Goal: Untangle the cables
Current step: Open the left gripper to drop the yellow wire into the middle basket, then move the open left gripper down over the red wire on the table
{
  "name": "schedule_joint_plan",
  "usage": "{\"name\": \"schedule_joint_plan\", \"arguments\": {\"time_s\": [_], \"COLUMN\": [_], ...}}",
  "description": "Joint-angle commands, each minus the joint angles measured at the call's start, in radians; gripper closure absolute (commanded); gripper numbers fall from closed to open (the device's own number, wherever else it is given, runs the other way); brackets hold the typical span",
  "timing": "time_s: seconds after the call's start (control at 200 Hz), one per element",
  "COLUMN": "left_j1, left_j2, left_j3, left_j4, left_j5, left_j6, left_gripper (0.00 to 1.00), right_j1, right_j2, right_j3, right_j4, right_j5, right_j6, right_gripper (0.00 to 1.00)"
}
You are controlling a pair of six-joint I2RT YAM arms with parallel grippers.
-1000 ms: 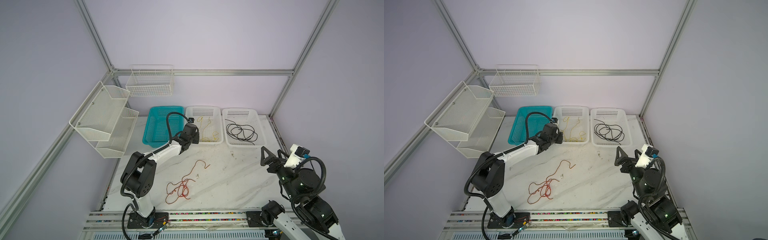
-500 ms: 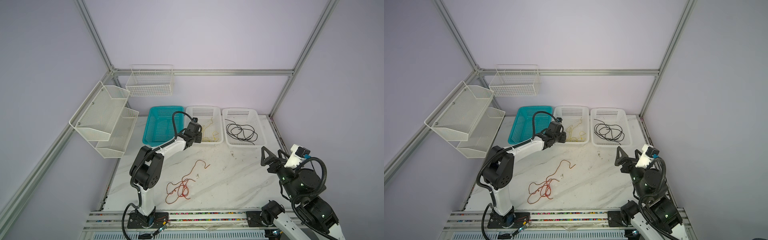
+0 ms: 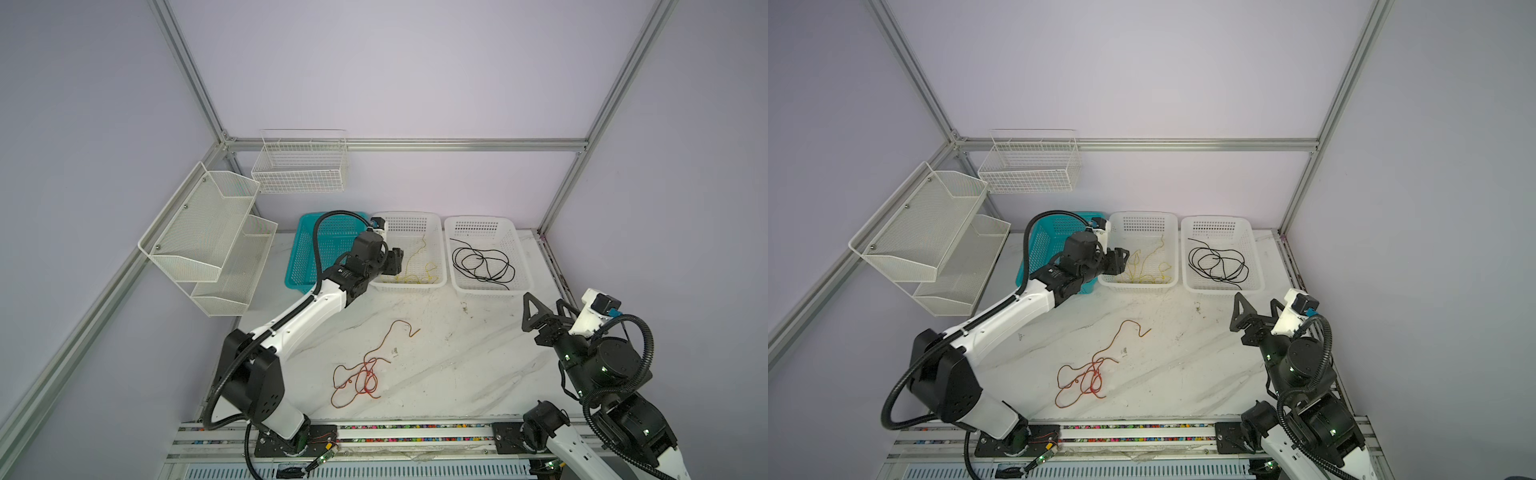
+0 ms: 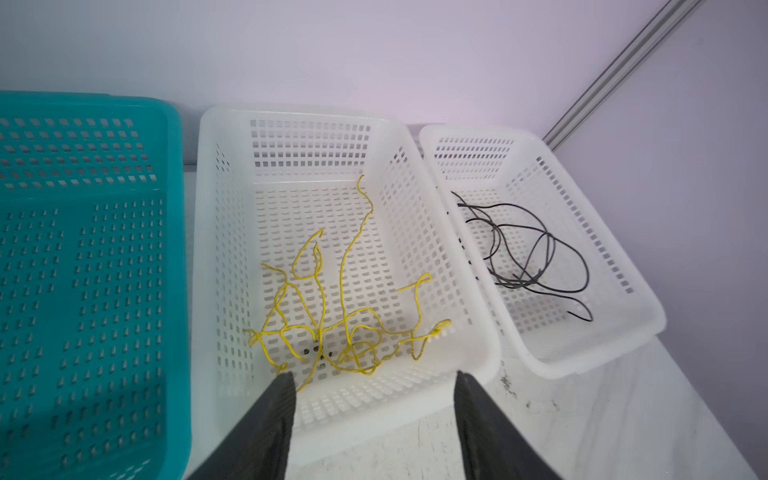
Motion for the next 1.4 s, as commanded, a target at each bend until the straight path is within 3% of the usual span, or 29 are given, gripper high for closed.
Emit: {"name": "schedule_joint_plan", "arguments": {"time_s": [0.0, 0.22, 0.485, 0.86, 0.985, 1.05, 1.395], "left_j1": [0.004, -0.009, -0.044, -0.098, -0.099, -0.099, -0.102], "left_j2": [-0.114, -0.273, -0.317, -0.17, -0.127, -0.111, 0.029], "left_j3": [-0.143, -0.332, -0.467, -0.52, -0.503, -0.497, -0.44], "left_j4": [-0.019, -0.093, -0.108, -0.059, -0.066, -0.071, -0.106], "left_j5": [0.066, 0.195, 0.209, 0.232, 0.225, 0.212, 0.19], "left_j6": [-0.029, -0.021, 0.022, 0.088, 0.075, 0.071, 0.049], "left_gripper": [0.35, 0.32, 0.26, 0.18, 0.1, 0.0, 0.0], "right_j1": [-0.002, -0.004, -0.007, -0.007, -0.007, -0.006, -0.007], "right_j2": [0.0, 0.01, 0.017, 0.025, 0.023, 0.022, 0.017], "right_j3": [-0.013, -0.013, -0.015, -0.016, -0.015, -0.015, -0.016], "right_j4": [0.022, 0.027, 0.027, 0.027, 0.028, 0.028, 0.03], "right_j5": [0.011, 0.006, 0.003, -0.002, -0.004, -0.006, -0.009], "right_j6": [-0.017, -0.018, -0.018, -0.022, -0.022, -0.022, -0.023], "right_gripper": [0.03, 0.03, 0.03, 0.03, 0.03, 0.03, 0.03]}}
